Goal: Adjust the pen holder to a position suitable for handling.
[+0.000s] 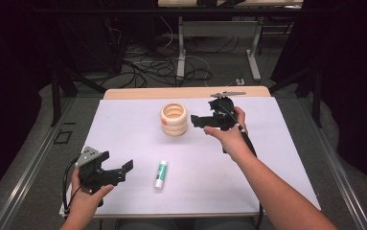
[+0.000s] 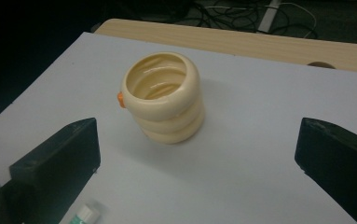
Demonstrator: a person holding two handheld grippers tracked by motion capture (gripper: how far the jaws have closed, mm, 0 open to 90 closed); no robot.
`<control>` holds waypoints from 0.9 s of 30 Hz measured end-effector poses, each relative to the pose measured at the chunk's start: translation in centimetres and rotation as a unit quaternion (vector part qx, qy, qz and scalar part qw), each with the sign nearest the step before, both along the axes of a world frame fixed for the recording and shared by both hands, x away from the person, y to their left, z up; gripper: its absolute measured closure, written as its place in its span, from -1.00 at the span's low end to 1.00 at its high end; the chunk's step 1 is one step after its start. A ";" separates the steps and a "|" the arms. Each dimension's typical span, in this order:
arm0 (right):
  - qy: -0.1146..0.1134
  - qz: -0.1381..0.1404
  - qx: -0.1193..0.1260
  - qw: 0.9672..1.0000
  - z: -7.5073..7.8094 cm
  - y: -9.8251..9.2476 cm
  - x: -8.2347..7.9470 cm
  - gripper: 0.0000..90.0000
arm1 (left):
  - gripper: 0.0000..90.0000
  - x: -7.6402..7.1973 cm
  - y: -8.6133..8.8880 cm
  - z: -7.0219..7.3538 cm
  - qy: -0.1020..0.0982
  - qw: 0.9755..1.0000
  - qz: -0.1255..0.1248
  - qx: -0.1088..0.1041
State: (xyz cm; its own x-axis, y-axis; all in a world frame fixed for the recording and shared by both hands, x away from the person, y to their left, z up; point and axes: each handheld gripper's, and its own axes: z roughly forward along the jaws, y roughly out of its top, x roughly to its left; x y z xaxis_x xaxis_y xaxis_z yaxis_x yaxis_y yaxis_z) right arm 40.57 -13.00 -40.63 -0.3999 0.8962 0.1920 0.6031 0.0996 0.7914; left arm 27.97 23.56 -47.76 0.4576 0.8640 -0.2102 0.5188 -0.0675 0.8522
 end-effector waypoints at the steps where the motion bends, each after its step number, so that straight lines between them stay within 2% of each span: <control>1: 0.008 0.004 0.004 1.000 0.0 0.3 0.2 -1.00 | -0.98 0.0 0.0 0.0 0.000 1.000 0.000 0.000; 3: 0.018 0.011 0.008 1.000 -0.1 1.0 0.7 -1.00 | -0.98 0.0 0.1 0.0 0.000 1.000 0.001 -0.001; 7: 0.033 0.012 -0.003 0.999 -0.2 2.7 1.6 -1.00 | -0.98 0.0 0.1 0.0 0.000 1.000 0.001 -0.002; 13: 0.037 0.013 -0.004 0.999 -0.2 4.7 3.0 -1.00 | -0.98 -0.1 0.2 0.1 -0.001 1.000 0.001 -0.006; 20: 0.046 0.011 -0.013 0.999 -0.4 6.0 4.4 -1.00 | -0.98 -0.1 0.4 0.1 -0.002 1.000 0.000 -0.008; 27: 0.058 -0.001 -0.017 0.998 -1.3 6.6 6.0 -1.00 | -0.98 -0.2 0.5 0.2 -0.004 1.000 0.002 -0.010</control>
